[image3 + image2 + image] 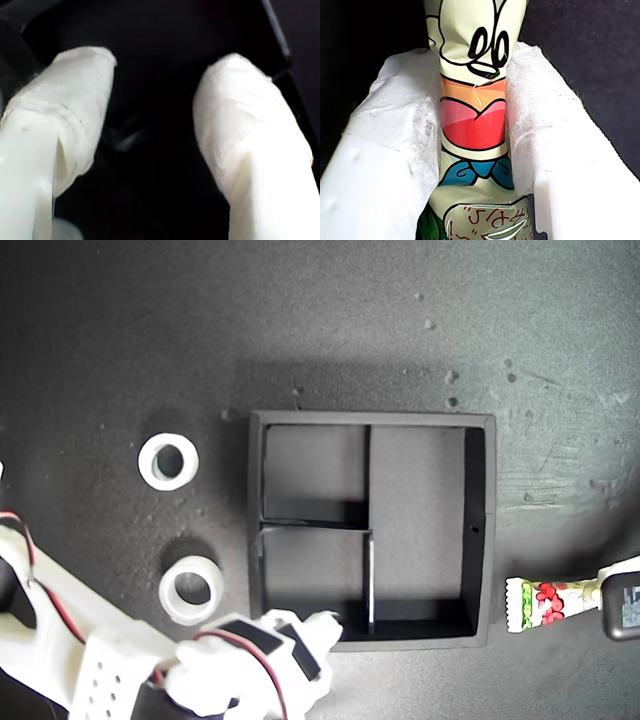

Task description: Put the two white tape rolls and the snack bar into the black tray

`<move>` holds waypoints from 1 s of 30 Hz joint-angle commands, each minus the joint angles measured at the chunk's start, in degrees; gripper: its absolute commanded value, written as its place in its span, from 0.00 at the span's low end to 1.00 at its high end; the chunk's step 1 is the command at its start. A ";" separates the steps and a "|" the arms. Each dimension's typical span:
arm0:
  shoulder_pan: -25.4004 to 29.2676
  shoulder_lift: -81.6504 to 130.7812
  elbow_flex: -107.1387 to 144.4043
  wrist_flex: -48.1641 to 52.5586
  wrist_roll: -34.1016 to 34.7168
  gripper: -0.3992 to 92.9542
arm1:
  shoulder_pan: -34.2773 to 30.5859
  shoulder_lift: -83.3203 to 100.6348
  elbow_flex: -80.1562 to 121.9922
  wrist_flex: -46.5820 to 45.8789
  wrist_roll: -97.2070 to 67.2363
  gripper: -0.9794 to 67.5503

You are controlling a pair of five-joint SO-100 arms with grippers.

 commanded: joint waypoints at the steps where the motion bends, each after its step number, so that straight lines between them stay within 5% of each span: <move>1: 0.35 2.02 -0.26 0.88 -0.44 0.16 | 2.02 0.97 -8.35 9.58 4.66 0.01; 8: 1.41 5.01 4.13 0.88 -1.49 0.16 | 3.43 0.79 -7.82 10.02 15.12 0.05; 16: 0.09 11.43 17.84 0.88 -3.43 0.16 | 7.03 0.18 -7.65 5.54 7.65 0.01; 23: -7.21 30.15 49.48 -0.35 -7.91 0.16 | 10.20 0.18 -5.45 -3.34 -4.92 0.01; 30: -15.64 45.26 78.05 -12.57 -6.77 0.16 | 10.20 0.18 -3.96 -9.23 -12.83 0.01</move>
